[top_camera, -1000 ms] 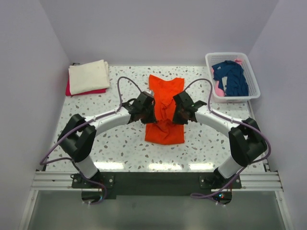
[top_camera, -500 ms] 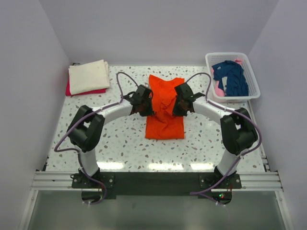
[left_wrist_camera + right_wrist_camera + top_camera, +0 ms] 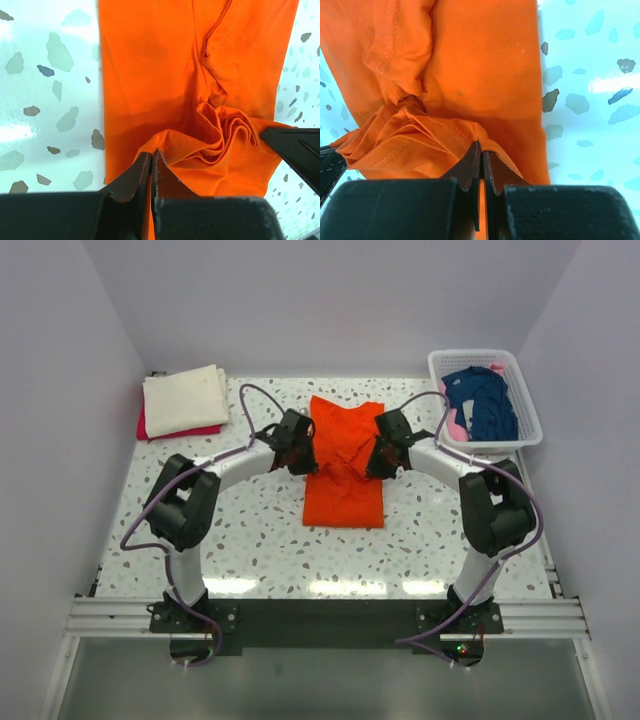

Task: Fold and stack the t-shirts
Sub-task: Fold the tshirt

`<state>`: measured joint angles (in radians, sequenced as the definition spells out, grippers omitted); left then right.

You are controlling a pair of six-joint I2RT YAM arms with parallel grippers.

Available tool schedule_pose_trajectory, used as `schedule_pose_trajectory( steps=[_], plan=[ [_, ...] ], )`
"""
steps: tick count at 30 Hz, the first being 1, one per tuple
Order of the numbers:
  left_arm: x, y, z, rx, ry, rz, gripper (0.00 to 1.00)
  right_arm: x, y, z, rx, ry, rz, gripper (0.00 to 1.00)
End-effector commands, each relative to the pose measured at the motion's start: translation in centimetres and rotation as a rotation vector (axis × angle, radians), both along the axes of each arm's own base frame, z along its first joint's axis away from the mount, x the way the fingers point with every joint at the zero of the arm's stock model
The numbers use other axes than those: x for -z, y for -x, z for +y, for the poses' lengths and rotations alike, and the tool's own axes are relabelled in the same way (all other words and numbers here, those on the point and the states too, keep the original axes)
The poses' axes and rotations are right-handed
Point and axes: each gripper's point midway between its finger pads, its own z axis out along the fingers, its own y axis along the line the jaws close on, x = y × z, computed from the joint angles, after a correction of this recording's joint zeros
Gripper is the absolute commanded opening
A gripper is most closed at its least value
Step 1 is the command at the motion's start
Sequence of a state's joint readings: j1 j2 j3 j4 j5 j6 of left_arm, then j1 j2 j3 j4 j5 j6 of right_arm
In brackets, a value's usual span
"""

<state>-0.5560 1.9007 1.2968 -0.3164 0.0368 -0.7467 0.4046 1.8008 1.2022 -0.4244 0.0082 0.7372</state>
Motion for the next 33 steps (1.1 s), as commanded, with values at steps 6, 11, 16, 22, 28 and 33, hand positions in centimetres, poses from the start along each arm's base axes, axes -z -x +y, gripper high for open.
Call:
schedule_pose_trajectory(
  steps=[6,11,16,22,28,33],
  plan=[
    [-0.7,-1.9,0.8,-0.007,-0.006,-0.035,0.00,-0.7,-2.2,-0.1,0.007,-0.020,-0.054,0.00],
    [-0.5,-2.1,1.3,-0.014,-0.016,-0.032,0.00,-0.7,-2.6,-0.4,0.019,-0.022,-0.058,0.00],
    [-0.4,-2.2,1.2,-0.006,-0.014,-0.035,0.00,-0.8,-2.8,-0.1,0.013,-0.044,-0.058,0.00],
    [-0.7,-2.5,1.2,-0.006,-0.006,-0.047,0.02,-1.4,-3.0,-0.4,0.022,-0.054,-0.074,0.01],
    [-3.2,-3.3,1.4,0.018,0.021,-0.120,0.50,-3.6,-3.7,-1.3,0.029,-0.085,-0.135,0.41],
    [-7.3,-3.2,3.5,0.029,-0.003,-0.226,0.65,-6.3,-3.8,-2.6,-0.006,-0.039,-0.189,0.59]
  ],
)
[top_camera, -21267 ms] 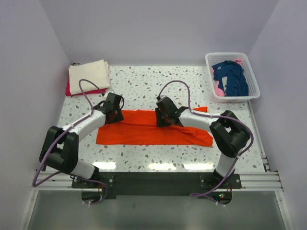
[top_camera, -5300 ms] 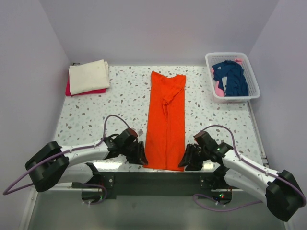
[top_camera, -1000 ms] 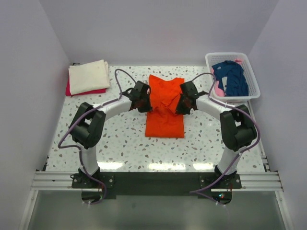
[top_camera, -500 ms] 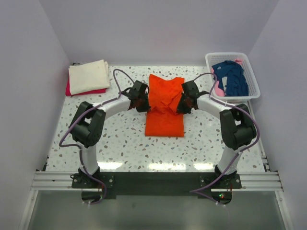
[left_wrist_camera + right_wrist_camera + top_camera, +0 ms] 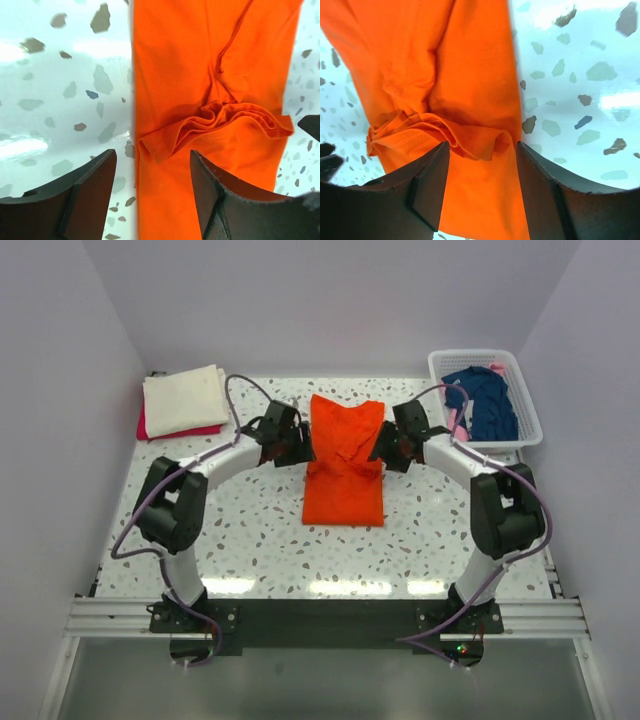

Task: Fold and stack the t-shirts
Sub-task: Fold the tshirt

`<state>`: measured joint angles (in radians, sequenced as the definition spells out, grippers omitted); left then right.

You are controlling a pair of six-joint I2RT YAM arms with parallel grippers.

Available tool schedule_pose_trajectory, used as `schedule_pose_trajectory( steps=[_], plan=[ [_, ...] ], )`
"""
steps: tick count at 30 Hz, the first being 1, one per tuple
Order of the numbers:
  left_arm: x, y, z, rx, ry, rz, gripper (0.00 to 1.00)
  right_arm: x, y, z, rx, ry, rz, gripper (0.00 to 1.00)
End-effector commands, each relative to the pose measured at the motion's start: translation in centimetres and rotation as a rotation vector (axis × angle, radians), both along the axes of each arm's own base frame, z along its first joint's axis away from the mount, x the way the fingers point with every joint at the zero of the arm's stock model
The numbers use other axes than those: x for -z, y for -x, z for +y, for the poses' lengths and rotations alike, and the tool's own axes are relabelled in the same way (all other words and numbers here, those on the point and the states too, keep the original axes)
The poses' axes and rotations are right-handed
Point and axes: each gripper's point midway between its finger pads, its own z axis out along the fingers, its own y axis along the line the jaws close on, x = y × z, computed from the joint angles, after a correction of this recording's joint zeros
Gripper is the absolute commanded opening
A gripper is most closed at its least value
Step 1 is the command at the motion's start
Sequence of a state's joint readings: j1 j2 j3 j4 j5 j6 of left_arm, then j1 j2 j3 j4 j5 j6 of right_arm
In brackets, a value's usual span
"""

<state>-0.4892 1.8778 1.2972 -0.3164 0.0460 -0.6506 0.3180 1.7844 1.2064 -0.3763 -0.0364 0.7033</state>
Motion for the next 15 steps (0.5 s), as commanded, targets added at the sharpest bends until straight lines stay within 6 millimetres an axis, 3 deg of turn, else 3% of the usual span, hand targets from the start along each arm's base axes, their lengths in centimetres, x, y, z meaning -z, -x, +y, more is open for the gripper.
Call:
schedule_pose_trajectory(
  steps=[1,5,6,7,9,12,15],
  plan=[
    [-7.3,-1.0,0.7,0.033,0.033,-0.192,0.64,-5.4,-1.3,-0.5,-0.042,0.016,-0.146,0.60],
    [-6.5,1.4,-0.4,0.086,0.021,-0.166,0.49,-6.0,0.9,0.5,-0.097,0.054,-0.175,0.58],
    [-6.1,1.8,-0.8,0.097,0.018,-0.157,0.40,-5.9,1.4,1.0,-0.115,0.074,-0.178,0.57],
    [-5.5,2.8,-1.8,0.127,0.011,-0.137,0.37,-5.6,2.4,2.2,-0.157,0.097,-0.177,0.56],
    [-4.8,3.7,-2.7,0.143,-0.011,-0.123,0.27,-4.9,3.2,2.6,-0.173,0.135,-0.163,0.52],
    [-3.2,4.8,-4.0,0.168,-0.028,-0.090,0.22,-3.3,4.0,3.6,-0.205,0.130,-0.136,0.40],
    [-1.9,4.9,-5.0,0.177,-0.032,-0.069,0.21,-2.4,3.9,4.1,-0.236,0.139,-0.118,0.35]
  ],
)
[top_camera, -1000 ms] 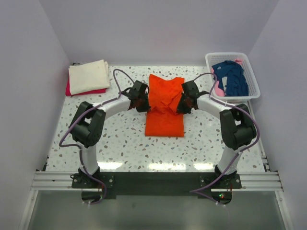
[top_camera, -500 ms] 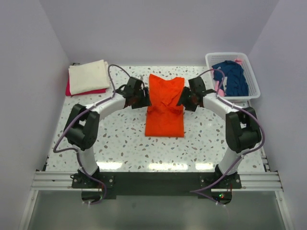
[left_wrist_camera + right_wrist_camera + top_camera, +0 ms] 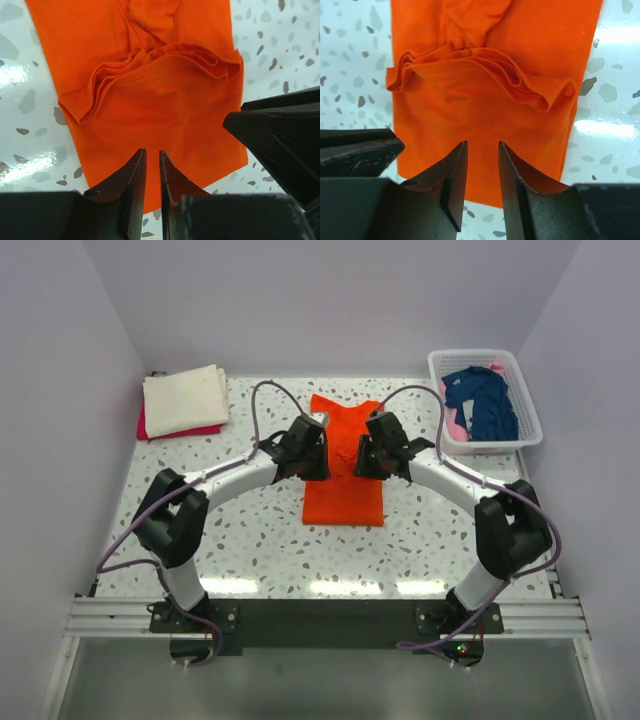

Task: Fold and stack the t-shirts
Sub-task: Fold the tshirt

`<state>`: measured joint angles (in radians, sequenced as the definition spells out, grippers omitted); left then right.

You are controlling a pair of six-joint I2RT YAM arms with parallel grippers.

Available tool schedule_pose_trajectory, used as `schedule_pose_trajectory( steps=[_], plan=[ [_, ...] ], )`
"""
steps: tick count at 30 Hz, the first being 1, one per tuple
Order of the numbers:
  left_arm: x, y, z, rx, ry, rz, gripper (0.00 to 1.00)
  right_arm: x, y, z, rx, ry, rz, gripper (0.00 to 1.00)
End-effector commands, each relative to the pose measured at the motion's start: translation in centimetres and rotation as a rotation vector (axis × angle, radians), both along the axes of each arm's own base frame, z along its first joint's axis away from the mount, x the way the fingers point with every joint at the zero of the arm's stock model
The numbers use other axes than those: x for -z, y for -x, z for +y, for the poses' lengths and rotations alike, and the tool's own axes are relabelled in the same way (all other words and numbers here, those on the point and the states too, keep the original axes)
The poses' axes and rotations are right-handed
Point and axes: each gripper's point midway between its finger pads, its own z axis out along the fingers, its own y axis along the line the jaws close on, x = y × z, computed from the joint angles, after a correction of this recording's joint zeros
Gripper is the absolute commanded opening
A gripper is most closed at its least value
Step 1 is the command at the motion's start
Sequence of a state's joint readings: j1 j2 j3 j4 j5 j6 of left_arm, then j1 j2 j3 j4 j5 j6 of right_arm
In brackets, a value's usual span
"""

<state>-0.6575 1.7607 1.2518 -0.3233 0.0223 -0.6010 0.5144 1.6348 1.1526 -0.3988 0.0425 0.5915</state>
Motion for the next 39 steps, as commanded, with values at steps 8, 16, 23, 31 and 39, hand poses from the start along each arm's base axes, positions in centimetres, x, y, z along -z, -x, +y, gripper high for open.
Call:
schedule_pose_trajectory(
  steps=[8,16,23,31,39],
  plan=[
    [4.2,-2.4,-1.4,0.006,-0.069,0.039,0.20,3.4,-2.6,-0.4,-0.027,0.121,0.033,0.33],
    [5.0,-5.3,0.2,-0.064,-0.100,0.036,0.20,4.1,-4.8,-0.8,-0.007,0.175,0.031,0.32],
    [5.5,-7.5,2.4,-0.108,-0.135,0.031,0.19,4.9,-6.8,-2.1,0.026,0.184,0.051,0.32],
    [6.1,-8.6,3.8,-0.116,-0.161,0.040,0.18,6.0,-7.9,-3.4,0.044,0.197,0.088,0.31],
    [-0.7,-8.8,2.2,-0.081,-0.037,-0.088,0.30,1.5,-7.9,-3.7,0.064,0.171,0.004,0.32]
  ],
)
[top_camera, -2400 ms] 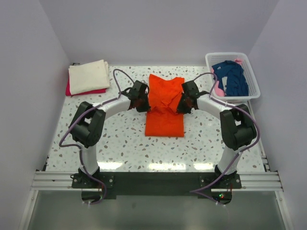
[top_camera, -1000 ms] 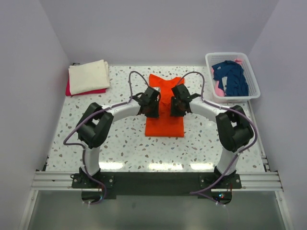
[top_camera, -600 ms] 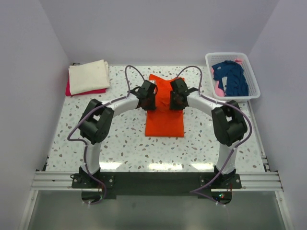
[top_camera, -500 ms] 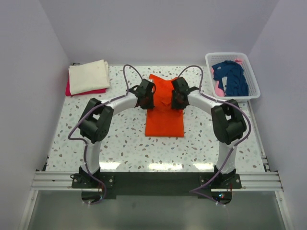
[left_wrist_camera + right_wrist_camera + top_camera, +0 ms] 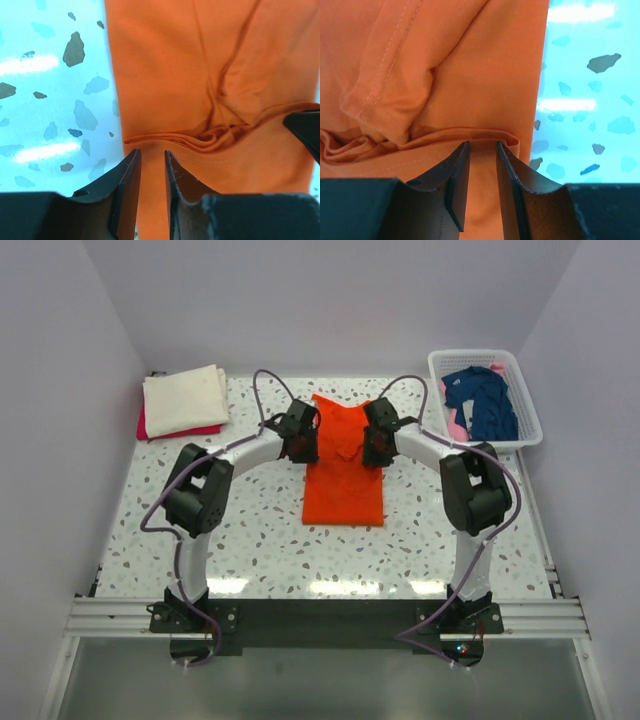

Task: Fold and stack the t-shirts
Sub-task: Fold the tshirt

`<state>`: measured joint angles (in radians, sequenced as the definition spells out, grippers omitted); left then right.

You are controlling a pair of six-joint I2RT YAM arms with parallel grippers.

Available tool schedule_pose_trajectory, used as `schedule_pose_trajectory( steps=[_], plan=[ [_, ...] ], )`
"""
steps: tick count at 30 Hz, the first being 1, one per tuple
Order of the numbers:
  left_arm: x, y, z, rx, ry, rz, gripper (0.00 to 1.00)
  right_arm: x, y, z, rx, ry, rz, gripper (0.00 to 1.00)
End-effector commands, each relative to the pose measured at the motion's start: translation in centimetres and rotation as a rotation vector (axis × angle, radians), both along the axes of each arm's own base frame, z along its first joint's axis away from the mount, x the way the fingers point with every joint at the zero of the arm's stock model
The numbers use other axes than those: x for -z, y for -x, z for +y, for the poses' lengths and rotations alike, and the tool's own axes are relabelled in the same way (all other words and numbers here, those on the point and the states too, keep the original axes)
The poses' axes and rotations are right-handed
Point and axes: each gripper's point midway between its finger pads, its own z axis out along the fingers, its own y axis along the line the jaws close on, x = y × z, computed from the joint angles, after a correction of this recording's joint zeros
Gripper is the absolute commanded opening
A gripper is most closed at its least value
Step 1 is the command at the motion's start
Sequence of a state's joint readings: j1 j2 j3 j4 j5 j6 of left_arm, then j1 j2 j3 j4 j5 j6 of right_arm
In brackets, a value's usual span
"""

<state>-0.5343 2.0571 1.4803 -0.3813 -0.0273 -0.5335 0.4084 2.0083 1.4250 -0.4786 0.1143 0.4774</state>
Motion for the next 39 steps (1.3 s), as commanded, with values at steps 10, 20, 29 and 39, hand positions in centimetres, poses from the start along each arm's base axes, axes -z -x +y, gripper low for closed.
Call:
schedule_pose_trajectory(
  steps=[10,20,29,39],
  plan=[
    [-6.0,4.1,-6.6,0.140,0.180,-0.110,0.27,-8.9,1.6,0.1,0.008,-0.107,-0.165,0.37],
    [-0.8,2.9,-7.7,0.122,0.128,-0.053,0.24,-6.2,5.4,0.0,-0.004,-0.119,-0.116,0.37],
    [1.8,1.9,-7.3,0.097,0.087,-0.022,0.23,-2.2,8.8,-1.1,-0.011,-0.098,-0.048,0.37],
    [-0.1,2.0,-7.0,0.091,0.101,-0.037,0.23,1.1,11.8,-3.2,0.016,-0.031,0.032,0.37]
  ],
)
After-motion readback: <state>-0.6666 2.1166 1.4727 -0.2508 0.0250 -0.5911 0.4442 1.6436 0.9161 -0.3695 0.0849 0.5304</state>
